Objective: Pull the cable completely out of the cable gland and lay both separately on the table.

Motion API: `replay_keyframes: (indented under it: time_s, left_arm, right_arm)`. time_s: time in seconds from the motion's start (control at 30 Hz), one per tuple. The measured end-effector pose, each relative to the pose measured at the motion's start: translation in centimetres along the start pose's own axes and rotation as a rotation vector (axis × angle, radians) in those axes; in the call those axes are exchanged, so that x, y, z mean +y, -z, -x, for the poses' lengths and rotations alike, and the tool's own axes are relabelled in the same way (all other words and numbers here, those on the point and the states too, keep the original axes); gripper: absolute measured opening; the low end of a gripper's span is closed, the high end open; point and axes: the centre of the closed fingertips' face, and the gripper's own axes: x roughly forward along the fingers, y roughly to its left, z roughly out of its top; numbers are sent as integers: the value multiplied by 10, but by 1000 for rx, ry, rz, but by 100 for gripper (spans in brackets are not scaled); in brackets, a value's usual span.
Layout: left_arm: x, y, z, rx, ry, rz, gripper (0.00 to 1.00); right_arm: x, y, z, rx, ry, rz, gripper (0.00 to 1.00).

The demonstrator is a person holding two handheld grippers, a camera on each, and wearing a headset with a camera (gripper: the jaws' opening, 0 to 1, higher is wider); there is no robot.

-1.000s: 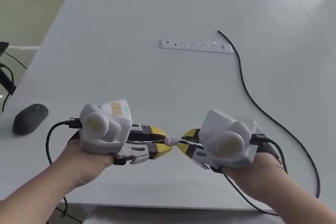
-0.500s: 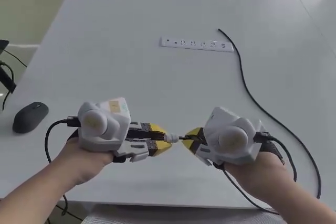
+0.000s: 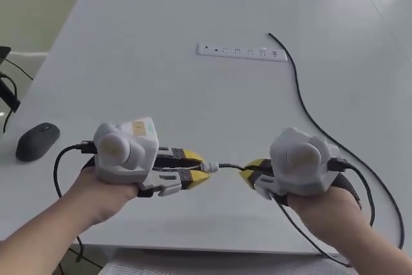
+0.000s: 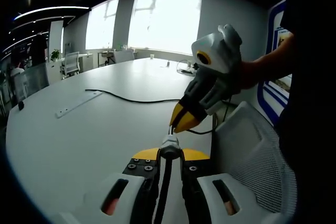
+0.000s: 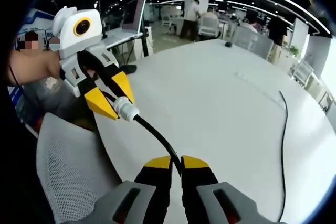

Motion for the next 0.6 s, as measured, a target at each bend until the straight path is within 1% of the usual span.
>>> replay_keyframes:
  time_s: [0.07,0.17,0.23,0.33,0.47,0.5,0.57,0.6]
  left_arm:
    - [0,0,0,-1,1,0,15]
    - [-1,-1,-1,-2,1,-3,15]
    - [-1,-2,-1,-4,2,-4,15]
    - [-1,-2,-1,-6,3,-4,15]
    - [-1,-3,0,-6,1,-7,15]
    - [-1,-3,0,-6,2,-6,15]
    - [-1,-2,1,-5,1,-8,15]
    - [-1,-2,1,-6,1,-8,15]
  right_arm:
    - [-5,5,1,2,10,-40,1]
    - [-10,10,1,9,21,-74,0]
    - [-12,14,1,13,21,-119,0]
    - [-17,19,1,21,29,-151,0]
    - [-21,28,0,37,35,-230,0]
    - [-23,30,0,40,40,-241,0]
    - [-26,35,0,46,47,-283,0]
    - [-29,39,0,52,53,-318,0]
